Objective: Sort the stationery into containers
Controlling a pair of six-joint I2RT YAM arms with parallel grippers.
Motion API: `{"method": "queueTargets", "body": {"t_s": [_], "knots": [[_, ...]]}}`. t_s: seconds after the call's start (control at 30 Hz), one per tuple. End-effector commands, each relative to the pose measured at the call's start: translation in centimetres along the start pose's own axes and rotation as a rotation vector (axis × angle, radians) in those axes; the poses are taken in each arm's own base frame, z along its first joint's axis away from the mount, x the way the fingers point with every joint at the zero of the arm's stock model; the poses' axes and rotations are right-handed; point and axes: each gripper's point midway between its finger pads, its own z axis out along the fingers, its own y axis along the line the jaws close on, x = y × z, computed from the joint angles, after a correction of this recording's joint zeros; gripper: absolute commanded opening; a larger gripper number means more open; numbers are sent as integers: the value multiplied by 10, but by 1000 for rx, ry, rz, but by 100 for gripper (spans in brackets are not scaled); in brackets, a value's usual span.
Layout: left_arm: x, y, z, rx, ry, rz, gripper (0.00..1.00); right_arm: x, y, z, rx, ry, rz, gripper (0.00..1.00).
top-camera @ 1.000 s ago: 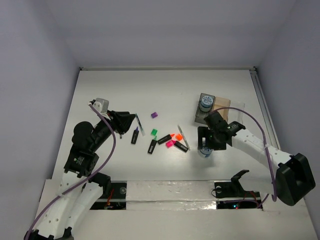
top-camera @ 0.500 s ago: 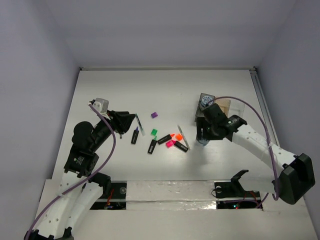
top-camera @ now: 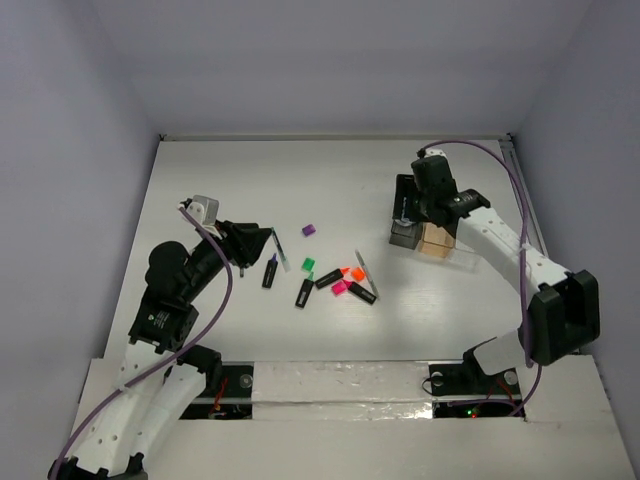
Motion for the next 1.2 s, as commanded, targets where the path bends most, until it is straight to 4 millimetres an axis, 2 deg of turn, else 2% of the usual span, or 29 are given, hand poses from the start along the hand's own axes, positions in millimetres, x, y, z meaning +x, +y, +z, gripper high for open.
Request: {"method": "queueTargets", "body": {"t_s": [0.0,0.17,0.33,0.47,0.9,1.17], "knots": [[-23,-10,0,23,-54,29,36,-45,-2,9,-31,-113,28,40],[-23,-10,0,27,-54,30,36,-42,-12,25,-14,-87,35,40],[-22,-10,1,27,-49,30,36,-19,-20,47,2,-25,41,40],[-21,-10,1,26,-47,28,36,-8,-18,55,-5,0,46,40],[-19,-8,4,22,-37,25,36,8,-25,56,23,41,45,42],[-19,-8,5,23,-34,22,36,-2,-28,41,26,3,50,42]]}}
